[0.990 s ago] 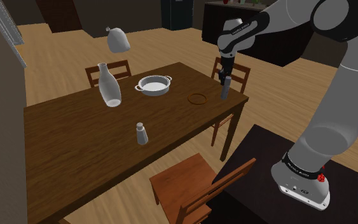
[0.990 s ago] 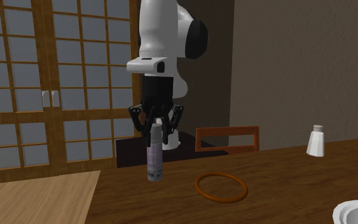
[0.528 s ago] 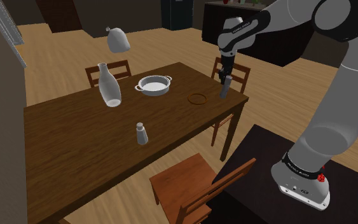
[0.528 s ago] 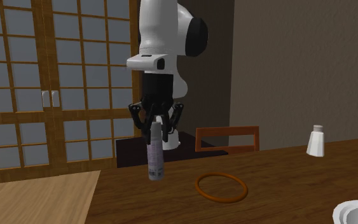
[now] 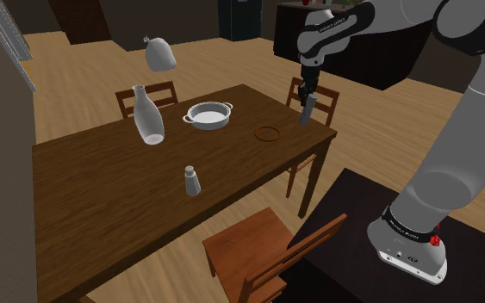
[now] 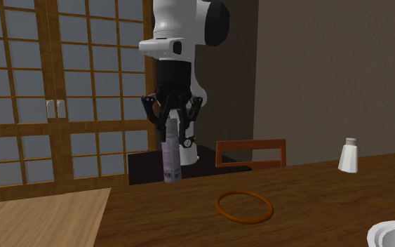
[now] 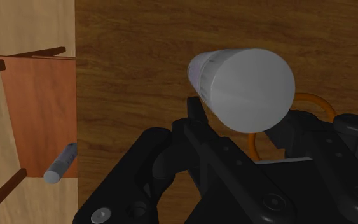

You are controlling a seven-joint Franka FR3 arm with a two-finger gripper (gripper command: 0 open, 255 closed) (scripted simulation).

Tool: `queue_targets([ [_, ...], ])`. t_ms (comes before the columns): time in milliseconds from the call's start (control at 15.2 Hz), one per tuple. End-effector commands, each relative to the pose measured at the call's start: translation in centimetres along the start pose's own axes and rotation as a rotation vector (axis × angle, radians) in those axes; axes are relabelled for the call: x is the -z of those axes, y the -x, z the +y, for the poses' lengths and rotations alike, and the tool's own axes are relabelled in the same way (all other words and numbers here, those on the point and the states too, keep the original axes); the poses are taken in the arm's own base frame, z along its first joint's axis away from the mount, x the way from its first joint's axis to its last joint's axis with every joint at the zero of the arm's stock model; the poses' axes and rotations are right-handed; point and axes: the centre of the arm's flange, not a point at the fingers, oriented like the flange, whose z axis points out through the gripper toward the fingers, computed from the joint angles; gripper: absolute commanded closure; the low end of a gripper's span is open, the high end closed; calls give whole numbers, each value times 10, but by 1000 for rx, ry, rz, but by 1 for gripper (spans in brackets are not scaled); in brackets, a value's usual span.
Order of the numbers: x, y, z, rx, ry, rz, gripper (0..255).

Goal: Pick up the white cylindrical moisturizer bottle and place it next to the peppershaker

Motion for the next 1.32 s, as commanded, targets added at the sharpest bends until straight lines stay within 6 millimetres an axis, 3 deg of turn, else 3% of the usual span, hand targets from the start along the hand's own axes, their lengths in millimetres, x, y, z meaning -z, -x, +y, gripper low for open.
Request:
queue_targets([
  [0,11,0,1,0,0,0,255],
  [1254,111,8,2,0,0,0,255],
])
